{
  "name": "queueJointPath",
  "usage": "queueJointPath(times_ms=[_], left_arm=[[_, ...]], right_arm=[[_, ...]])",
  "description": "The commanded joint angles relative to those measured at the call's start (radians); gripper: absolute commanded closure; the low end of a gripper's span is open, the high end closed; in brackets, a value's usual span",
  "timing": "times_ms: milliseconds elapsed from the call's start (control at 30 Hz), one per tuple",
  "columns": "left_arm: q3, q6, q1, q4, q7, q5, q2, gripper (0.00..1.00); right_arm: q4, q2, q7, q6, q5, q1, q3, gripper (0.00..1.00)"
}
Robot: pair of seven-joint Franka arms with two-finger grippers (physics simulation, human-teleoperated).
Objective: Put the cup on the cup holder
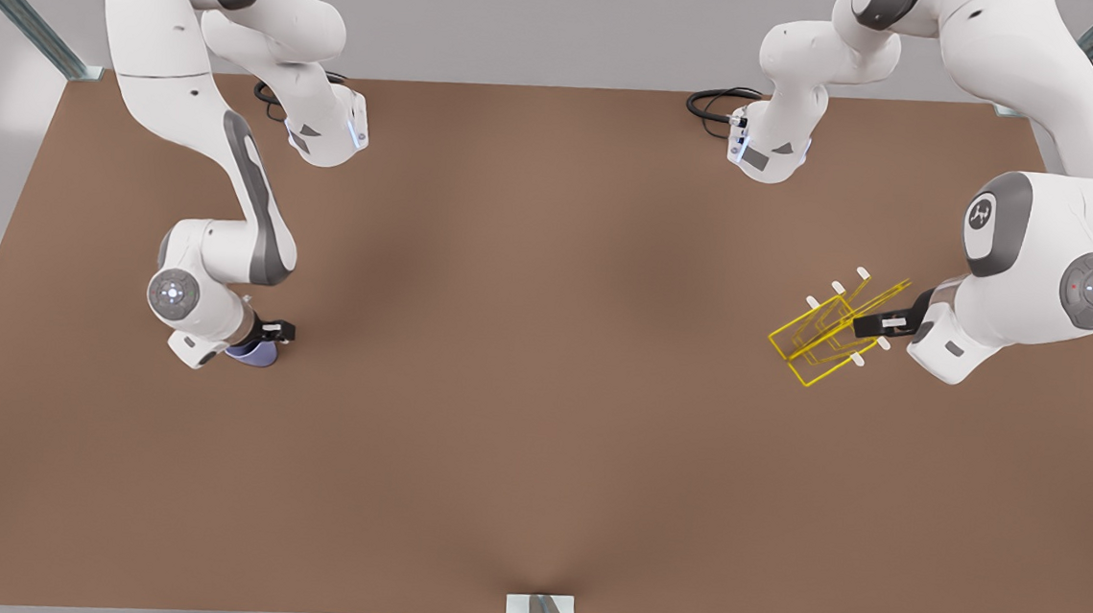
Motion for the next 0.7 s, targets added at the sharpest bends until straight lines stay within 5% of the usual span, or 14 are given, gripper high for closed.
queueJointPath(times_ms=[0, 200, 433, 667], left_arm=[[-0.001, -0.006, -0.001, 0.0, 0.002, 0.001, -0.001, 0.0], [-0.001, -0.005, 0.001, 0.0, 0.002, 0.001, 0.0, 0.0], [-0.001, -0.006, 0.001, 0.0, 0.002, 0.001, 0.0, 0.0], [-0.001, -0.006, 0.001, 0.002, 0.01, 0.001, -0.001, 0.0]], right_arm=[[0.001, 0.01, -0.036, 0.001, 0.002, 0.002, 0.0, 0.0], [0.008, 0.044, -0.042, 0.001, 0.0, 0.005, 0.0, 0.0], [0.014, 0.047, -0.075, -0.004, -0.009, 0.002, -0.002, 0.66], [0.053, 0.052, -0.079, -0.067, -0.009, 0.005, -0.005, 0.79]])
